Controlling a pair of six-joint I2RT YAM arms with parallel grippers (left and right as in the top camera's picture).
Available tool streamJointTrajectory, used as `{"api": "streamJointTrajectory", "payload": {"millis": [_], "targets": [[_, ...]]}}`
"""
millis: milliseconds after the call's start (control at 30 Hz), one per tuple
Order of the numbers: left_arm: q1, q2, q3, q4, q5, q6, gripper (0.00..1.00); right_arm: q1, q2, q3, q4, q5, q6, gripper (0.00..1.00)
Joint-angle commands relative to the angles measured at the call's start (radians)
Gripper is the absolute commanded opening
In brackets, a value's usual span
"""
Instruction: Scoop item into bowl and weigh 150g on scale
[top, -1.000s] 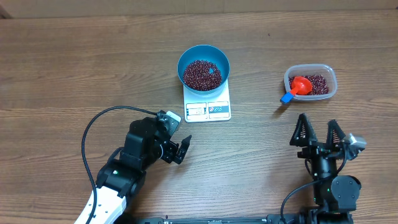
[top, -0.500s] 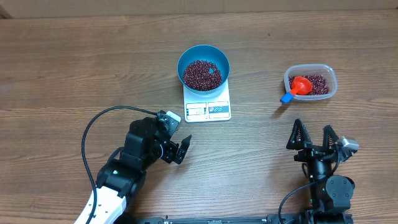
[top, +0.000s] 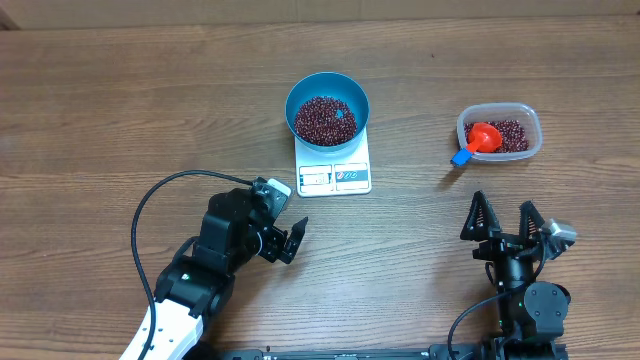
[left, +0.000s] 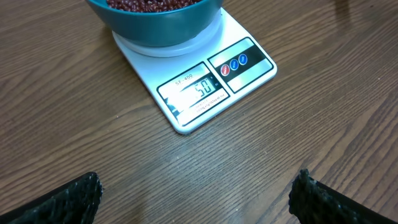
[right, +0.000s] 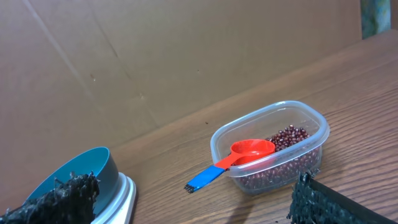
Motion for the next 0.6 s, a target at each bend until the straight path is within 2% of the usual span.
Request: {"api": "streamJointTrajectory", "payload": {"millis": [0,567], "targets": [[-0.002,0.002,-0.006,0.001,0.008,-0.002,1.00,0.006,-0.011,-0.011,0.005,0.000,-0.008,1.00],[-0.002,0.002,-0.006,0.001,-0.003,-0.002,0.99,0.006,-0.011,-0.011,0.005,0.000,-0.008,1.00]]}}
